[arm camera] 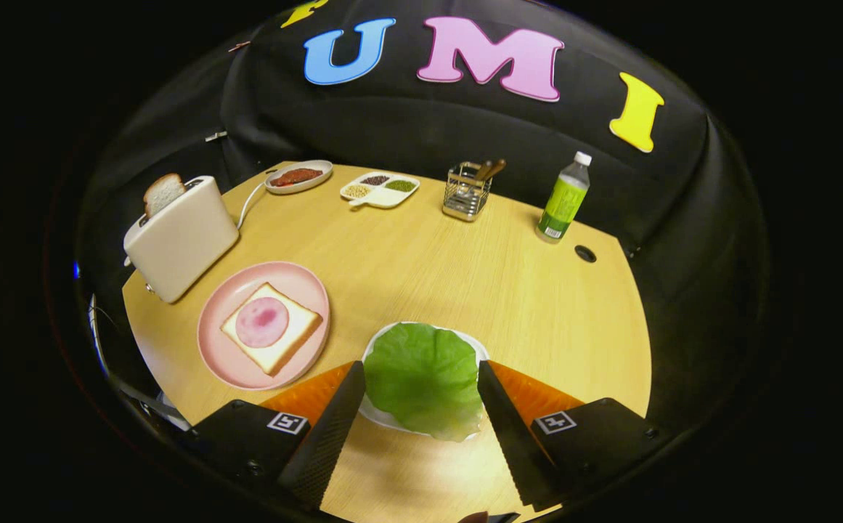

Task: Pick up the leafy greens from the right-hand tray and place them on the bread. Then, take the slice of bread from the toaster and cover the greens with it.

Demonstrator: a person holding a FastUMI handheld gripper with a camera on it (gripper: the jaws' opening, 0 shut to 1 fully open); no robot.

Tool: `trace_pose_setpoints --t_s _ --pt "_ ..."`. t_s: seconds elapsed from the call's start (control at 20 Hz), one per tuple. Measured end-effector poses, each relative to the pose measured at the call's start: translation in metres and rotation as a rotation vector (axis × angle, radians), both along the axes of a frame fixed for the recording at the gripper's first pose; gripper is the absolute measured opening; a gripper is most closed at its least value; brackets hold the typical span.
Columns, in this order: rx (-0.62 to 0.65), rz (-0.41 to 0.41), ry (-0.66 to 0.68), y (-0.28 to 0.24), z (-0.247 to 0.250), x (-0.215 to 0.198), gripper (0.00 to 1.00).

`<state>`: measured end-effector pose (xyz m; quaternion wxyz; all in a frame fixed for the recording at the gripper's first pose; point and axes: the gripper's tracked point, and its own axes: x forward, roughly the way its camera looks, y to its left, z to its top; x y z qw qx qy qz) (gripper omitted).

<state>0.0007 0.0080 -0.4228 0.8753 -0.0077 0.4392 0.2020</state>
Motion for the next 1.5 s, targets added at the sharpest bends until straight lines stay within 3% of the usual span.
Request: trace_pose_setpoints --t_s 0.3,0.75,0.9,0.95,1.35,1.5 --pt "-0.003 0.086 0.113 0.010 -0.051 0.004 0.95" --pt "-0.021 0.104 0.220 0.009 -0.079 -0.008 0.71" --pt "-0.025 0.085 0.227 0.007 -0.081 -0.006 0.12" --pt "-0.031 0.086 0.227 0.007 -0.080 -0.006 0.06" --pt "0.017 -0.005 0.160 0.005 -0.024 -0.005 0.06" --pt "0.046 0.006 0.133 0.022 0.009 -0.012 0.05"
